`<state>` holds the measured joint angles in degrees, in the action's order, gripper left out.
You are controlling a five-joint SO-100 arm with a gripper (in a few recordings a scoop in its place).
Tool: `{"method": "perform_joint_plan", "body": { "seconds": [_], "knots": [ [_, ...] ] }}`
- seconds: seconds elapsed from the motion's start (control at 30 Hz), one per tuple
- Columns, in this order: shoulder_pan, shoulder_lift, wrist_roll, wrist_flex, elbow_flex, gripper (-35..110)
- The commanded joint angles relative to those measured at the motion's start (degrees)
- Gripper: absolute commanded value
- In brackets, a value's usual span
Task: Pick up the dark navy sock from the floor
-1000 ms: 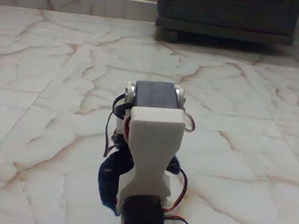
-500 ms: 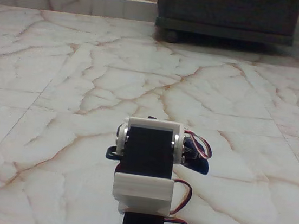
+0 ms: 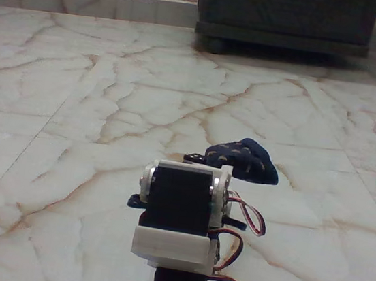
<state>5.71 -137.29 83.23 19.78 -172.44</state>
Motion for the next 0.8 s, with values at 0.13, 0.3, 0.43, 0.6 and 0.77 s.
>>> {"method": "perform_joint_plan", "body": {
  "seconds": [0.13,0.3,0.43,0.6,0.77],
  "knots": [
    [0.3,-2.6,7.5,14.2,-4.1,0],
    [-0.1,-2.7,9.5,18.1,-4.1,0],
    [-0.8,-2.6,9.8,20.0,-4.2,0],
    [-0.5,-2.6,6.4,21.2,-4.2,0],
    [-1.0,-2.6,-1.4,22.5,-4.2,0]
  ]
}}
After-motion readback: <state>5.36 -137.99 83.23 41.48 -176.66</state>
